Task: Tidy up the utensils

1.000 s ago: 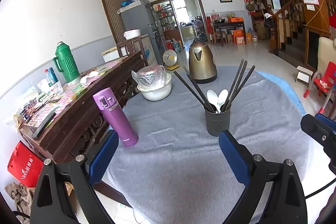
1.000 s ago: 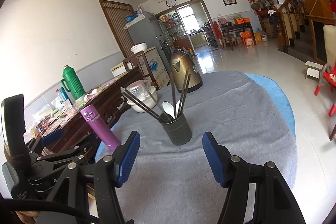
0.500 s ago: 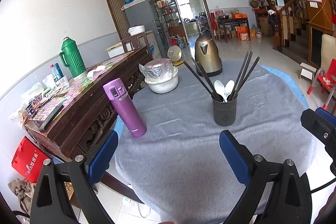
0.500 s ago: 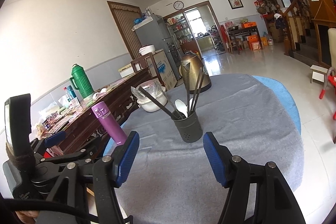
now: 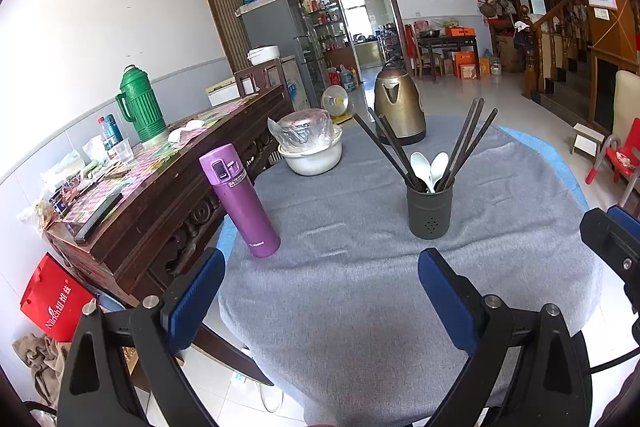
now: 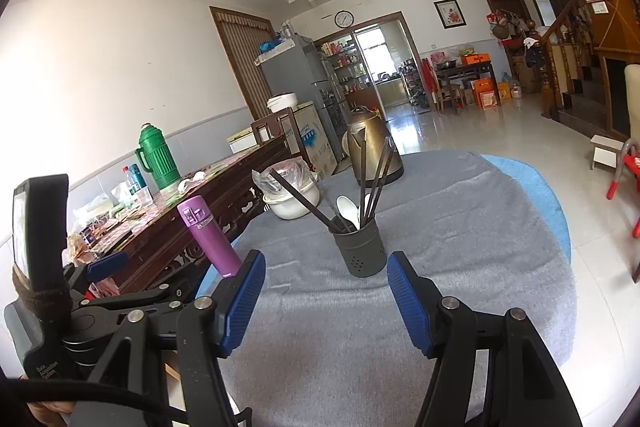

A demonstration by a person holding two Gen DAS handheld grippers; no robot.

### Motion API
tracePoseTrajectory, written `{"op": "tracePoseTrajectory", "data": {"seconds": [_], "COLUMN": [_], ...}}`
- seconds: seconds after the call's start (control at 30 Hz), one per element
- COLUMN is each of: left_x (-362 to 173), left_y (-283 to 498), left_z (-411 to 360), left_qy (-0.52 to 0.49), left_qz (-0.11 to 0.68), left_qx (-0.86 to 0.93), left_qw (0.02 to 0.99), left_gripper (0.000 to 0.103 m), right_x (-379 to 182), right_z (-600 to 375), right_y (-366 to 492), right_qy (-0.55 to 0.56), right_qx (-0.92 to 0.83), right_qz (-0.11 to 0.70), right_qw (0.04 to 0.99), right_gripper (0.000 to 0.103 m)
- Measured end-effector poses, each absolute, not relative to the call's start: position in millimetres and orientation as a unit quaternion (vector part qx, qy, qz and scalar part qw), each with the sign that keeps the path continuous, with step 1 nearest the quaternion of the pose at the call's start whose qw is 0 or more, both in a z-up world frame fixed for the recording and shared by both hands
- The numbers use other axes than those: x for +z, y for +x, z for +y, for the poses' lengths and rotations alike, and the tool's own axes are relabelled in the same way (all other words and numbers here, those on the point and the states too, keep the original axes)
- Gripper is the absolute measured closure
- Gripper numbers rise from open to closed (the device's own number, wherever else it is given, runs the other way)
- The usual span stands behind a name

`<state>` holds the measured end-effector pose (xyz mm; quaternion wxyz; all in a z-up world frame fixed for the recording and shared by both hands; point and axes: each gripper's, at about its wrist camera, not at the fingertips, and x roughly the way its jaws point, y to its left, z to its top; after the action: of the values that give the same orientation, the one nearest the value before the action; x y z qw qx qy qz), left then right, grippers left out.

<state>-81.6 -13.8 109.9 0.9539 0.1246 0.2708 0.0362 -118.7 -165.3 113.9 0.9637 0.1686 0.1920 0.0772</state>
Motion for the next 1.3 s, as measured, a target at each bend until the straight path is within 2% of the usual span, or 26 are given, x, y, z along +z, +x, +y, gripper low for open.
{"op": "tracePoseTrajectory", "data": {"seconds": [1.3], "left_x": [112.2], "left_y": [-81.9], "left_z": [-1.7], "left_qy": [0.113], "left_qz": [0.271], "left_qx": [0.05], "left_qw": [0.955], "left_gripper": [0.006], "right_x": [115.0], "right_z": [-154.6], "right_y": [-116.5], "right_qy": [0.154], "right_qx": [0.091], "right_qz": [0.194], "right_qw": [0.965], "right_gripper": [0.036]}}
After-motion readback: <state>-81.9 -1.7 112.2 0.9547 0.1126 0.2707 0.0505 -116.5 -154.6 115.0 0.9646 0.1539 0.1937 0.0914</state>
